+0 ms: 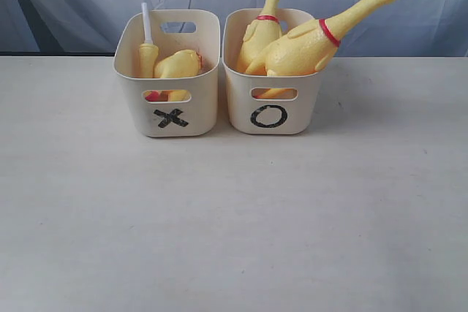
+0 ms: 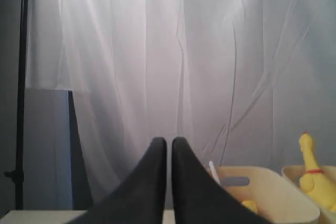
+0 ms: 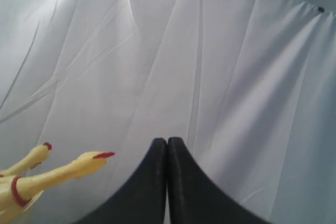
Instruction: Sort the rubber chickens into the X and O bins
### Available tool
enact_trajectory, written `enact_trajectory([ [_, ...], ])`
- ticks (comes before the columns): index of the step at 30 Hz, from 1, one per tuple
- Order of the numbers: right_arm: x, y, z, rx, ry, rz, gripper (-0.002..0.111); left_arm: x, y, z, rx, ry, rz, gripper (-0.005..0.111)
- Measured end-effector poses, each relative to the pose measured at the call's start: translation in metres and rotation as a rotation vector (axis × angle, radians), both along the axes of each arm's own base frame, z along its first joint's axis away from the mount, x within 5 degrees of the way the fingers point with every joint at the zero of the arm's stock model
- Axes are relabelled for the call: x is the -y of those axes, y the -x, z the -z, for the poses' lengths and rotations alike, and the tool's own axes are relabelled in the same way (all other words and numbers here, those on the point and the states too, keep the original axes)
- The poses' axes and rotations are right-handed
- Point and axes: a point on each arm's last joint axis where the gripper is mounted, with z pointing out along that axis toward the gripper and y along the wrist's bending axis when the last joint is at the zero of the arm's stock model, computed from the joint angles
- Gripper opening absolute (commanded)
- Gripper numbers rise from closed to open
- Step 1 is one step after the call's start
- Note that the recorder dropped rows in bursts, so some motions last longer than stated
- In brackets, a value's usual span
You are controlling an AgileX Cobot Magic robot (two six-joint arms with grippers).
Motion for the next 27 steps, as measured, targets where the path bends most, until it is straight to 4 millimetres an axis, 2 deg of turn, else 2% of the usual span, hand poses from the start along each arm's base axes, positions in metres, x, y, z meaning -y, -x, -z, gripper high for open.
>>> enact_trajectory([
  [5,0.0,-0.01,0.028,-0.086,0.002,0.0,0.0,0.0,-0.008,0.037,-0.077,-0.036,-0.01,0.005],
  [11,-0.001,-0.02,0.064,-0.202,0.017,0.001,0.0,0.001,-0.016,0.07,-0.172,-0.062,-0.013,0.005],
  [17,-0.002,-0.023,0.082,-0.309,0.105,0.013,0.0,0.001,-0.021,0.098,-0.261,-0.092,-0.019,0.005],
  [27,-0.003,-0.022,0.106,-0.566,0.102,-0.011,0.0,-0.001,-0.021,0.109,-0.36,-0.1,-0.037,0.005],
])
